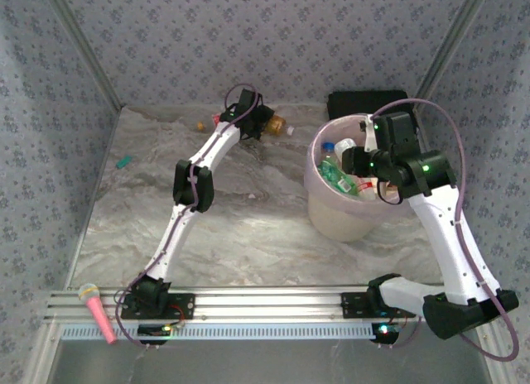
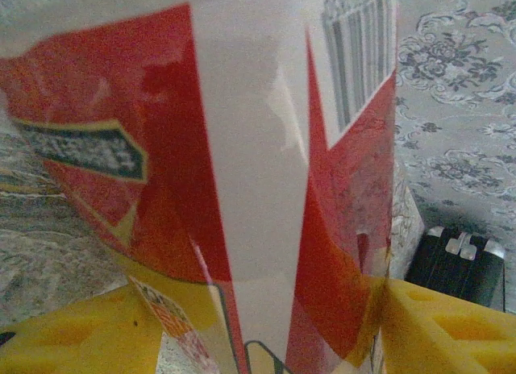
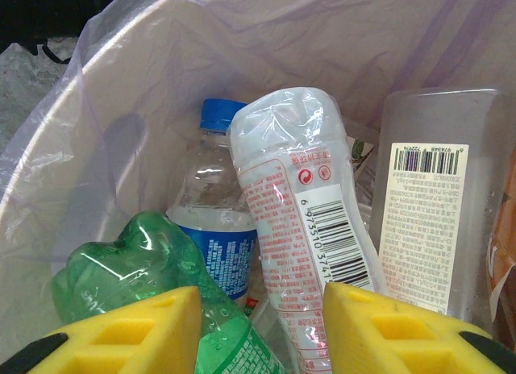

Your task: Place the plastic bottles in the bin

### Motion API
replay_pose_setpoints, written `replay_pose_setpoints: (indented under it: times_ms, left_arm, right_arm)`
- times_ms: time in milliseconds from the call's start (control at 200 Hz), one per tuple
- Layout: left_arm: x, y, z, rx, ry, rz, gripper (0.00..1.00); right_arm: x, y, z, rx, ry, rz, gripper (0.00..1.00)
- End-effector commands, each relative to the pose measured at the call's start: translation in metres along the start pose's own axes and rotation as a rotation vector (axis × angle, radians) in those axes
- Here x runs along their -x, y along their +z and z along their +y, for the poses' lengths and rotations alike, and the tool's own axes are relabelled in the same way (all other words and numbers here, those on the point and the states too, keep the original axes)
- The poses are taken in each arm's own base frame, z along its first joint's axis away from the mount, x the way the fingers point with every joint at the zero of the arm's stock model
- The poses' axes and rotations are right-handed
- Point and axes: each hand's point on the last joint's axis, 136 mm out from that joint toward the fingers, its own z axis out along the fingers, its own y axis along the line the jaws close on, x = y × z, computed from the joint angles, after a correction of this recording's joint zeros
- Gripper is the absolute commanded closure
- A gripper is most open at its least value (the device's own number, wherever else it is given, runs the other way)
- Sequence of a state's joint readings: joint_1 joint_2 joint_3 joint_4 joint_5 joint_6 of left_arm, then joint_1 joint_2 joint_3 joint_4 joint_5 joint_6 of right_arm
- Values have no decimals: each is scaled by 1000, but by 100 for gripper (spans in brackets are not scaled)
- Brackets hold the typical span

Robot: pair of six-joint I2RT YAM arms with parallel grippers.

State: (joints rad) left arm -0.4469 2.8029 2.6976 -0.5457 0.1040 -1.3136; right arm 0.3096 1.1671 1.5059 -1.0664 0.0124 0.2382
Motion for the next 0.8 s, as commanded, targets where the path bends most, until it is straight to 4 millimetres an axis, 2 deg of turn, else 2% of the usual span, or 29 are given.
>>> replay_pose_setpoints:
  times_ms: [0,215,285,315,340,370,495,605,695,800]
  left_arm:
    - [-8,-13,27,130,58,29,33]
    - [-16,-63,22,128,156,24,33]
    - [-18,-86,16,95,194,16,33]
    - [-20,-91,24,103,211,19,34]
    - [-21,-102,20,87,226,15,34]
    - [-24,-108,33,106,238,22,34]
    - [-35,-137,54,100,300,58,37]
    - [-43,-160,62,53,372,92,40]
    - [-51,-178,56,-28,481,122,44]
    - [-66,-203,41,-179,624,170,47]
  right_arm:
    - [1,-6,-5,-16,-13,-17,55]
    - [2,-6,-5,-15,-13,-21,55]
    - [2,-7,-4,-12,-15,-21,54]
    - [2,-7,-4,-12,-14,-21,55]
    - [2,-7,-4,-12,-14,-21,55]
    - [2,-7,-4,-9,-14,-23,55]
    - [3,-8,-1,7,-13,-28,55]
    - [7,-10,2,25,-12,-43,55]
    - [12,-13,11,70,-13,-54,55]
    - [22,-22,29,163,-23,-84,55]
